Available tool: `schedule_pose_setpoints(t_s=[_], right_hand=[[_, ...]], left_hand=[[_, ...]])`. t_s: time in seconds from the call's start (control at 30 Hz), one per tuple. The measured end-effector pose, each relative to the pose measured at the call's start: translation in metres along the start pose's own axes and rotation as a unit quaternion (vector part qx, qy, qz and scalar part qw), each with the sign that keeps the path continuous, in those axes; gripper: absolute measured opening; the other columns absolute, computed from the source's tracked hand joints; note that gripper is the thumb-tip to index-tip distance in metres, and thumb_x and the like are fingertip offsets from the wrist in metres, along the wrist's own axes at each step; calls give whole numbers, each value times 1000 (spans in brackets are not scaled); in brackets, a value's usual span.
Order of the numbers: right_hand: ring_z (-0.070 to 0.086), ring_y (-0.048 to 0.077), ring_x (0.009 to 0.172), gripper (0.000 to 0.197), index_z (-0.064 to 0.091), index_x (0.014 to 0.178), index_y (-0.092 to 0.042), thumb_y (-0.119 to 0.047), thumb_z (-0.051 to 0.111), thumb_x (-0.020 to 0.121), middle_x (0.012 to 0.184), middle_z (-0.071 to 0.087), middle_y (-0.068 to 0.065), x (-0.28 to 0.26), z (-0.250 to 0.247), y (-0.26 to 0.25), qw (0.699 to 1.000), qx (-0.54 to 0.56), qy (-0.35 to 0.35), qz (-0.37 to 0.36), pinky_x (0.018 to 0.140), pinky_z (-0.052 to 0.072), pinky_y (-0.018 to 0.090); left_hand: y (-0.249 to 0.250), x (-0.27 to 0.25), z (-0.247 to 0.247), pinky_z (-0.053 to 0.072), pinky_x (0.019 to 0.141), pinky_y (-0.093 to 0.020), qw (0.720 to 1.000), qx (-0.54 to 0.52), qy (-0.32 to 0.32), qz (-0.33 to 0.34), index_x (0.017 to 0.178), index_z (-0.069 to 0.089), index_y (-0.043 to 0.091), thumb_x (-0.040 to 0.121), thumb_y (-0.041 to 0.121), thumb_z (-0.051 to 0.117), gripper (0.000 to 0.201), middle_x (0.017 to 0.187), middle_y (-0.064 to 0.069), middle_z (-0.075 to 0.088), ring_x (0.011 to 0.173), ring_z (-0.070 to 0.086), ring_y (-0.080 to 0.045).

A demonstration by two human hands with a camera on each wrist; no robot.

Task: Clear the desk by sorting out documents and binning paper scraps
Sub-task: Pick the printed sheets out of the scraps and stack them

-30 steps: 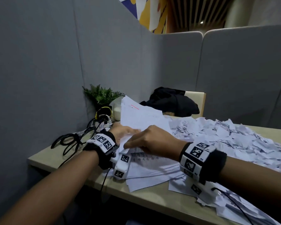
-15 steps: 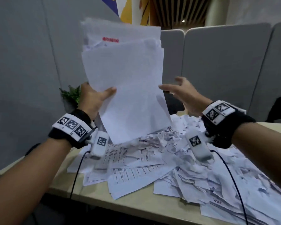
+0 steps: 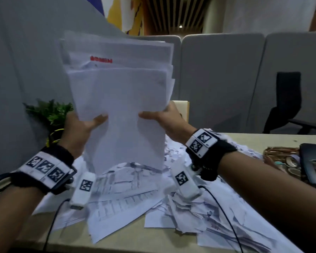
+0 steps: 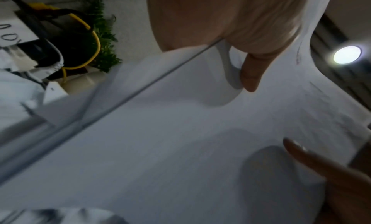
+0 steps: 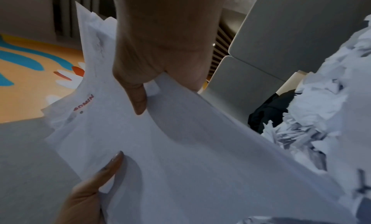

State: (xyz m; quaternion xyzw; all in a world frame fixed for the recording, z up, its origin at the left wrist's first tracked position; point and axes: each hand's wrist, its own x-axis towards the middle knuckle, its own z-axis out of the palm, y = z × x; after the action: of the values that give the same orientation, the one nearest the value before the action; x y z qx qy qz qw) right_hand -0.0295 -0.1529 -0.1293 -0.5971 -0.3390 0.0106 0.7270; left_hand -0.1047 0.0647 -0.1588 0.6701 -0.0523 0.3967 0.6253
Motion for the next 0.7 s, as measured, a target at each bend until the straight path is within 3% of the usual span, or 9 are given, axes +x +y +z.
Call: schedule_pose_setpoints(t_s=[0.13, 0.2, 0.27, 0.37, 0.43, 0.5, 0.53, 0.6, 0.7], right_hand=[[69, 22, 91, 34, 66, 99, -12, 11, 72, 76, 105, 70, 10, -11, 0, 24, 995, -44, -60, 73, 85, 58, 40], [67, 26, 101, 36, 63, 112, -9, 7, 71, 80, 113, 68, 11, -13, 0, 38, 989, -76, -78, 95, 90, 55, 42], [66, 28, 105, 42, 61, 122, -6, 3, 71, 82, 118, 67, 12, -8, 2, 42, 988, -105, -55, 95, 91, 55, 42], [68, 25, 98, 40, 66, 116, -5, -6, 77, 78, 110, 70, 9, 0, 3, 31, 971, -214, -36, 102, 87, 57, 38], [67, 18, 82, 34, 69, 104, -8, -19, 81, 74, 95, 70, 5, -1, 1, 20, 914, -384, -66, 112, 68, 57, 27], [59, 16, 67, 29, 65, 83, -11, -28, 84, 69, 76, 63, 0, -9, 0, 12, 817, -556, -117, 95, 48, 45, 21], [57, 16, 64, 31, 62, 75, -11, -30, 85, 67, 71, 60, -1, -16, 2, 8, 782, -602, -139, 83, 46, 41, 22], [58, 16, 67, 31, 63, 75, -15, -36, 85, 69, 74, 62, -2, -29, 13, 2, 735, -645, -202, 56, 54, 49, 26], [62, 13, 85, 41, 71, 97, -20, -46, 84, 68, 93, 67, -7, -51, 31, -3, 683, -639, -350, 49, 75, 55, 32]], left_hand=[[-23, -14, 0, 53, 92, -41, 995, 28, -55, -80, 115, 64, 11, 69, 18, 77, 49, 113, -3, 71, 101, 68, -20], [-30, -14, -2, 50, 97, -47, 993, 60, -55, -90, 117, 64, 11, 74, 21, 76, 46, 115, -5, 69, 104, 67, -24], [-26, -9, -2, 50, 96, -47, 993, 92, -27, -66, 115, 64, 10, 82, 16, 74, 35, 111, -6, 70, 102, 67, -25], [-16, -1, 0, 50, 91, -36, 989, 143, 39, -12, 113, 65, 6, 85, 8, 71, 29, 107, -5, 67, 99, 66, -24], [-7, 6, -4, 49, 86, -30, 984, 160, 80, 9, 114, 64, 4, 85, 7, 71, 30, 105, -4, 65, 97, 64, -20], [3, 15, -13, 50, 86, -28, 980, 162, 117, 24, 114, 64, 2, 83, 8, 72, 32, 105, -3, 65, 97, 64, -19], [7, 18, -19, 50, 86, -26, 977, 168, 132, 28, 114, 64, 1, 83, 9, 72, 33, 106, -3, 64, 98, 64, -18], [16, 24, -31, 48, 85, -22, 971, 186, 145, 28, 114, 64, 2, 84, 9, 71, 32, 107, -2, 63, 97, 63, -16], [23, 30, -50, 52, 87, -28, 965, 217, 145, 9, 109, 66, 2, 82, 12, 71, 30, 104, -6, 66, 98, 67, -21]])
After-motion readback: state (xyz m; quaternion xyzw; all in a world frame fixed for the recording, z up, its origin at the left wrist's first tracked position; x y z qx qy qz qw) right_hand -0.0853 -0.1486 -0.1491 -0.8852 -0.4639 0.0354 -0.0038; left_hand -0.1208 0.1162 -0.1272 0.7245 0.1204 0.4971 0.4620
